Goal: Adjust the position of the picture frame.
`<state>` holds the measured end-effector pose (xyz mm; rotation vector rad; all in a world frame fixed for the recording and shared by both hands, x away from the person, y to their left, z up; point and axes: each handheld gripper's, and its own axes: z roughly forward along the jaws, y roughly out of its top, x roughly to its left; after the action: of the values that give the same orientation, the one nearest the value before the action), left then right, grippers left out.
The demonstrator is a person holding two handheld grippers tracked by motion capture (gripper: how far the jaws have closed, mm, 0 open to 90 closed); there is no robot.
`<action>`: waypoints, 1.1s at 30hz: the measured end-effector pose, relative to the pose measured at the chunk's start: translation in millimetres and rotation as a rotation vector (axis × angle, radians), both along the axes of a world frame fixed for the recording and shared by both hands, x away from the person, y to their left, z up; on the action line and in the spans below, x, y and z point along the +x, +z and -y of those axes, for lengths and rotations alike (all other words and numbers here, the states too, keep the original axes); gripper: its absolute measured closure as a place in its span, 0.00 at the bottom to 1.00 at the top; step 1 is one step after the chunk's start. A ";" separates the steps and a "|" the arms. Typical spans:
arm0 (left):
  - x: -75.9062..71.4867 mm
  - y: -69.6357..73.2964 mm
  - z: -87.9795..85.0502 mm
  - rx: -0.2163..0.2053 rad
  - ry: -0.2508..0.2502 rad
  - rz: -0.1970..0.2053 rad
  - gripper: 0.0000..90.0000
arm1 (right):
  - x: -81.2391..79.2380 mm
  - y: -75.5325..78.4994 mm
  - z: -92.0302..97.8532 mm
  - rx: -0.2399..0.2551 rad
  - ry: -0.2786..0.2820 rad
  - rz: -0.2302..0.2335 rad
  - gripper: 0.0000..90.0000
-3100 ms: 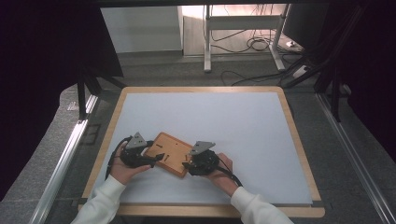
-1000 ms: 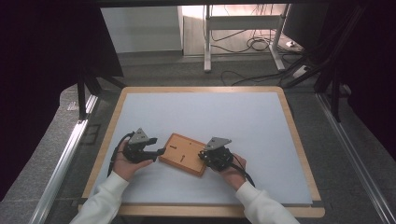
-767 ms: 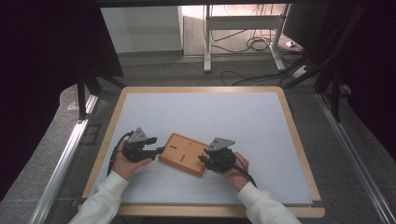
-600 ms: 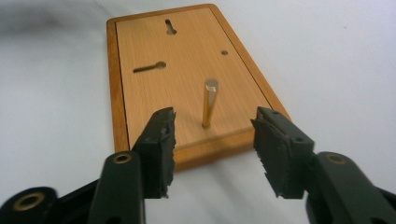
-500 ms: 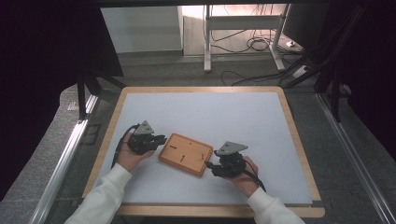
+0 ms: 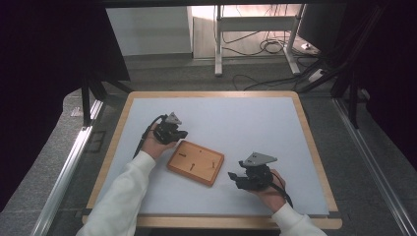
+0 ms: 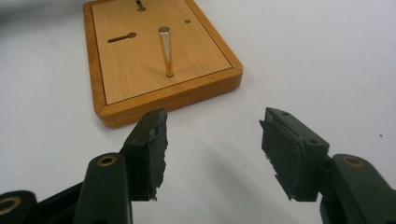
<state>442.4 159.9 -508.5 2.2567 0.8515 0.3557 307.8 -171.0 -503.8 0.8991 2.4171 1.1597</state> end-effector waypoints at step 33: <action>2.9 -11.1 9.4 0.077 -0.130 -0.099 1.00 | 0.6 0.9 1.4 0.011 -0.019 0.024 0.44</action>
<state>445.3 150.5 -519.6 2.4037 0.7475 0.2211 308.4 -172.4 -502.9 0.9048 2.3800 1.1714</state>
